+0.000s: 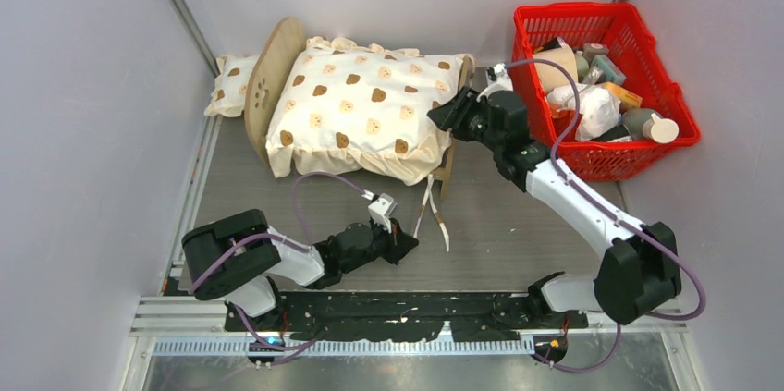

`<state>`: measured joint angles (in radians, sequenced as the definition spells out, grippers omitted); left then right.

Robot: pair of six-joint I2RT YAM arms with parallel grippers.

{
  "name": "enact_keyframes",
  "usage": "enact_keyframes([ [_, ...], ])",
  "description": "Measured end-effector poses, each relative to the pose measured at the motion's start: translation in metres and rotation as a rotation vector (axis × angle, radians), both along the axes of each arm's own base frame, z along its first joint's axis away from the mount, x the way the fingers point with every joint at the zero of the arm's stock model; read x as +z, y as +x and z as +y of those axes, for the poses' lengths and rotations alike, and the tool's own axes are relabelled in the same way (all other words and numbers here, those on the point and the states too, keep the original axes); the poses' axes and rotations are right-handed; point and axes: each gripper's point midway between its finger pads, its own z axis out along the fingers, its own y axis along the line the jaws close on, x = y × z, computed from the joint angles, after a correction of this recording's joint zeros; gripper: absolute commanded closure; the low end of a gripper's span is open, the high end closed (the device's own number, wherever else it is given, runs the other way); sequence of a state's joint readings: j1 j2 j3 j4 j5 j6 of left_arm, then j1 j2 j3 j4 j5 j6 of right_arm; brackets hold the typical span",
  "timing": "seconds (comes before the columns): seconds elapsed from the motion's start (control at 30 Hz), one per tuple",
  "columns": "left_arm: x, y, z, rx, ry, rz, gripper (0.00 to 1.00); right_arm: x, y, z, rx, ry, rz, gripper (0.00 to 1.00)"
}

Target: Set up the pet bed

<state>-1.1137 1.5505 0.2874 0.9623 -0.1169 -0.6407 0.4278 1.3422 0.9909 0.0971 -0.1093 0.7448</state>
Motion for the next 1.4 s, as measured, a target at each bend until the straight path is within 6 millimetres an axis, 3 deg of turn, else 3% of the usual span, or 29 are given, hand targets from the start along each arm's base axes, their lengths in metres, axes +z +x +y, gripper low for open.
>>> enact_keyframes([
  [0.2, 0.003, -0.003, -0.002, -0.009, -0.02, 0.011, 1.0, 0.007, -0.029, -0.041, -0.057, -0.214, -0.009, 0.41],
  [0.37, 0.005, -0.004, -0.003, -0.009, -0.035, 0.021, 1.0, 0.012, -0.064, -0.068, -0.077, -0.285, -0.042, 0.43],
  [0.57, 0.009, -0.004, -0.004, -0.008, -0.046, 0.022, 1.0, -0.032, -0.11, -0.088, -0.063, -0.314, -0.002, 0.45],
  [0.7, 0.009, -0.004, -0.004, -0.006, -0.051, 0.028, 1.0, -0.081, -0.134, -0.086, -0.02, -0.336, 0.072, 0.48],
  [0.87, 0.01, -0.005, -0.005, -0.003, -0.059, 0.039, 1.0, -0.15, -0.171, -0.07, 0.078, -0.389, 0.187, 0.57],
  [0.97, 0.012, -0.005, -0.005, -0.003, -0.065, 0.039, 1.0, -0.181, -0.188, -0.063, 0.114, -0.428, 0.24, 0.62],
  [1.2, 0.018, -0.005, -0.006, -0.004, -0.084, 0.035, 1.0, -0.225, -0.198, -0.057, 0.11, -0.459, 0.301, 0.64],
  [1.4, 0.02, -0.005, -0.007, -0.005, -0.091, 0.036, 1.0, -0.229, -0.195, -0.028, 0.13, -0.402, 0.281, 0.67],
])
